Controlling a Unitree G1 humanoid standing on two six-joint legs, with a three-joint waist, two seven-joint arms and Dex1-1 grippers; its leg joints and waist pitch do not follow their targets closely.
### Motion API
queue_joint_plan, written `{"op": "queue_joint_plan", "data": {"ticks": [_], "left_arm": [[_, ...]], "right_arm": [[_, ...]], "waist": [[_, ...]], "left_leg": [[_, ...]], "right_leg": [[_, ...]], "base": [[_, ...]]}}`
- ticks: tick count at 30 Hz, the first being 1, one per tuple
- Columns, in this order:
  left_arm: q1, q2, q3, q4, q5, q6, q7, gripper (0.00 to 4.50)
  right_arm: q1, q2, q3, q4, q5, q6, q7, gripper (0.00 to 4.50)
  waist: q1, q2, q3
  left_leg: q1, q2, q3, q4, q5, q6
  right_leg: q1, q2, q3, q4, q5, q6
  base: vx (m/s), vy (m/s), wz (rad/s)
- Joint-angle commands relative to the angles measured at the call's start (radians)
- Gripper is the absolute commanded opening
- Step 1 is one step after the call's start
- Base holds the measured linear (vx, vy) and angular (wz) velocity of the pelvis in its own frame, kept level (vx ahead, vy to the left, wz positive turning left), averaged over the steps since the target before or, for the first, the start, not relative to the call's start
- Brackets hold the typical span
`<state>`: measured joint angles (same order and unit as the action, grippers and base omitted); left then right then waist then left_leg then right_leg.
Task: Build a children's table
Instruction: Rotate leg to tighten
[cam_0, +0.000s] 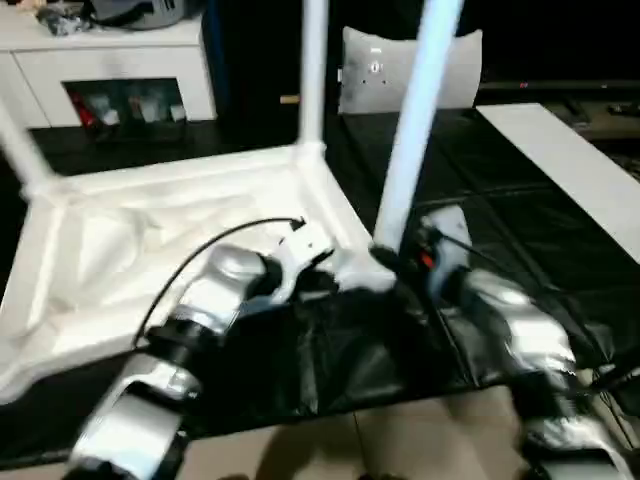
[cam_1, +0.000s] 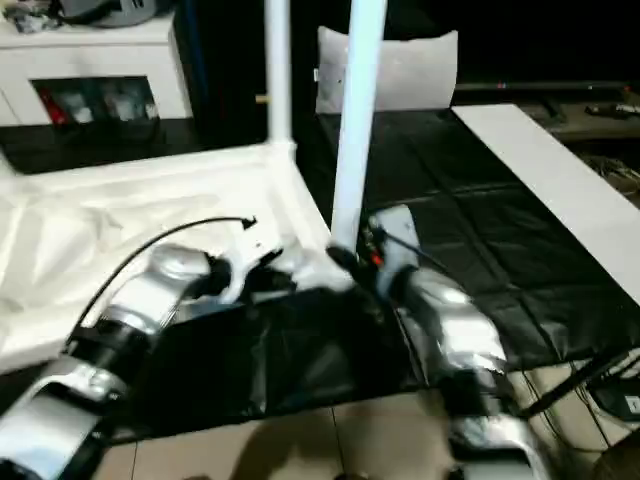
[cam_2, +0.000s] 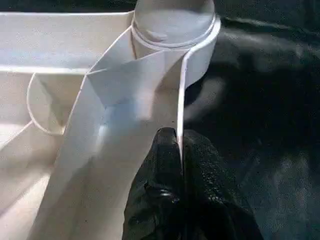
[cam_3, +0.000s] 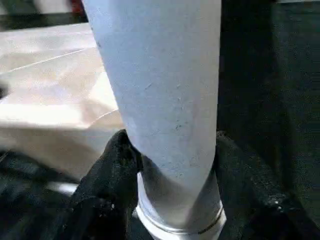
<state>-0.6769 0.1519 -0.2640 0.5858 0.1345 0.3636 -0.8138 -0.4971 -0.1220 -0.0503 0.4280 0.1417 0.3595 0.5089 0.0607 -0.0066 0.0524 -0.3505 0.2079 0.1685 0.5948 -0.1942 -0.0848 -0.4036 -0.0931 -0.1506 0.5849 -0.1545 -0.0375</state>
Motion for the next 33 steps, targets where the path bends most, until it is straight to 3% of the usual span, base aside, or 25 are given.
{"op": "queue_joint_plan", "data": {"ticks": [1,6,12,14,16,20,24,30,33], "left_arm": [[-0.015,-0.077,-0.017,-0.081,-0.02,-0.008,0.05,0.0],[-0.013,-0.069,-0.019,-0.084,-0.017,-0.011,0.049,0.0],[0.0,-0.014,-0.022,-0.074,-0.012,-0.065,0.003,0.0],[0.013,0.027,-0.029,-0.066,-0.012,-0.102,-0.042,0.0],[0.023,0.059,-0.04,-0.062,-0.013,-0.124,-0.091,0.0],[0.029,0.098,-0.056,-0.048,-0.01,-0.164,-0.153,0.0],[0.016,0.166,-0.086,0.007,-0.002,-0.278,-0.258,0.0],[-0.024,0.175,-0.073,0.09,0.009,-0.377,-0.212,0.0],[-0.031,0.161,-0.052,0.099,-0.01,-0.372,-0.196,0.0]], "right_arm": [[-0.02,0.076,0.075,0.037,0.003,-0.025,0.012,2.49],[-0.017,0.068,0.06,0.037,0.007,-0.054,0.013,2.83],[0.047,-0.016,0.042,-0.015,0.023,-0.104,0.121,3.45],[0.086,-0.087,0.031,-0.039,0.046,-0.121,0.215,3.6],[0.103,-0.14,0.019,-0.042,0.055,-0.143,0.273,3.9],[0.12,-0.207,0.011,-0.045,0.064,-0.165,0.355,4.16],[0.174,-0.329,-0.004,-0.09,0.099,-0.162,0.517,4.41],[0.248,-0.366,0.002,-0.208,0.173,-0.115,0.599,4.45],[0.265,-0.36,0.011,-0.243,0.192,-0.104,0.608,4.45]], "waist": [[0.009,-0.002,-0.075],[0.011,-0.003,-0.077],[0.019,-0.002,-0.075],[0.023,0.003,-0.074],[0.033,0.0,-0.075],[0.033,0.001,-0.072],[0.039,0.0,-0.07],[0.048,-0.001,-0.069],[0.052,-0.002,-0.069]], "left_leg": [[-0.004,0.023,-0.007,-0.065,-0.143,0.045],[-0.006,0.023,-0.004,-0.063,-0.1,0.07],[-0.003,0.025,-0.003,-0.064,-0.128,0.08],[-0.002,0.025,-0.002,-0.064,-0.133,0.08],[-0.003,0.026,-0.002,-0.065,-0.139,0.085],[0.0,0.024,-0.002,-0.065,-0.17,0.076],[0.002,0.024,-0.002,-0.065,-0.184,0.078],[0.002,0.021,-0.003,-0.064,-0.193,0.081],[0.003,0.023,-0.004,-0.065,-0.2,0.075]], "right_leg": [[0.062,-0.068,0.058,-0.079,-0.34,-0.106],[0.067,-0.067,0.065,-0.065,-0.23,-0.148],[0.069,-0.068,0.067,-0.067,-0.238,-0.151],[0.068,-0.066,0.067,-0.069,-0.239,-0.15],[0.07,-0.068,0.068,-0.068,-0.239,-0.146],[0.069,-0.068,0.063,-0.08,-0.312,-0.13],[0.067,-0.066,0.063,-0.083,-0.339,-0.117],[0.066,-0.064,0.056,-0.094,-0.398,-0.08],[0.063,-0.066,0.053,-0.096,-0.417,-0.072]], "base": [[0.0,0.0,0.0],[0.0,0.0,0.0],[0.0,0.0,0.0],[0.0,0.0,0.0],[0.0,0.0,0.0],[0.0,0.0,0.0],[0.0,0.0,0.0],[0.0,0.0,0.0],[0.0,0.0,0.0]]}}
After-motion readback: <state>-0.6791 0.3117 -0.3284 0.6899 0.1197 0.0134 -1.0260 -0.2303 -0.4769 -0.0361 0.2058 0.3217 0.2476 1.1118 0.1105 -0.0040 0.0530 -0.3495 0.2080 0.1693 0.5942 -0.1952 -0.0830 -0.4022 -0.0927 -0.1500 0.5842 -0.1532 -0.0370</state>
